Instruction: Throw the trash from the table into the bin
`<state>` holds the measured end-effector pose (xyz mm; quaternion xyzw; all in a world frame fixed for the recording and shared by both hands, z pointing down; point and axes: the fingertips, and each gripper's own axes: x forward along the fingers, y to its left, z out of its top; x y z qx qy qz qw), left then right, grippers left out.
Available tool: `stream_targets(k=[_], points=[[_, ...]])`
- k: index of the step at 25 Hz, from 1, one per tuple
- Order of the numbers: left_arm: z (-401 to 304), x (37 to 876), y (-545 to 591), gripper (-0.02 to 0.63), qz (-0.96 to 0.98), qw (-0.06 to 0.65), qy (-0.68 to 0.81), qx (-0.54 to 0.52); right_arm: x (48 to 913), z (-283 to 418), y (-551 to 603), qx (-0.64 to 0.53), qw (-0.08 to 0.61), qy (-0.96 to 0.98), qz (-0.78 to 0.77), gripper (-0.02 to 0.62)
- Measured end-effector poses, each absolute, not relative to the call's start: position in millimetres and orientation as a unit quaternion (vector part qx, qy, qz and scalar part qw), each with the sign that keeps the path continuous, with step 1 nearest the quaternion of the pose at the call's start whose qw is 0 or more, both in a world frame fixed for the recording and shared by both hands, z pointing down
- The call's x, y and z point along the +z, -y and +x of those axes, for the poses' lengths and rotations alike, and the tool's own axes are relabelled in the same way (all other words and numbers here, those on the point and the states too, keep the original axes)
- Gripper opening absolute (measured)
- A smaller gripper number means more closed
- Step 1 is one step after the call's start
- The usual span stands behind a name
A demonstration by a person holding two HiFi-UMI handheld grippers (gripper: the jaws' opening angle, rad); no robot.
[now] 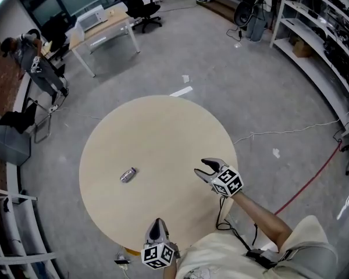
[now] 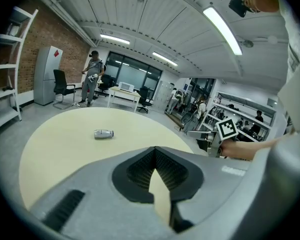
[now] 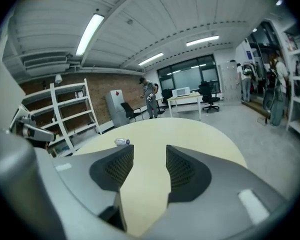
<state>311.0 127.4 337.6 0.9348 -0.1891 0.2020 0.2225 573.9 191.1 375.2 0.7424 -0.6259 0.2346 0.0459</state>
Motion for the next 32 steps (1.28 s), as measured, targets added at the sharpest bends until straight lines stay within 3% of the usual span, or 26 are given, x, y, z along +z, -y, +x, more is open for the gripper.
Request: stream_targets(k=[4,9,22,27,32], points=[[346.1,330.7,-124.8,0.006,0.935,0.227,0.194,0.193,362.3,609.0,-164.4,0.183,0.138,0.665,0.71,0.228],[335.0,335.6,-83.6,0.006,0.918,0.227,0.247,0.21,389.5,584.7,-76.6,0.151,0.197,0.73,0.637,0.241],[314.2,331.9,-36.5,0.006,0.89,0.246,0.314,0.222,461.4,497.7,87.7,0.096,0.291,0.833,0.46,0.279],[304.9,329.3,-30.6,0.006,0.885,0.25,0.325,0.22,480.8,473.1,127.0,0.059,0.296,0.857,0.417,0.279],[290.3,332.8,-25.2,0.006,0.879,0.255,0.337,0.221,502.7,450.4,161.0,-0.017,0.409,0.848,0.336,0.264]])
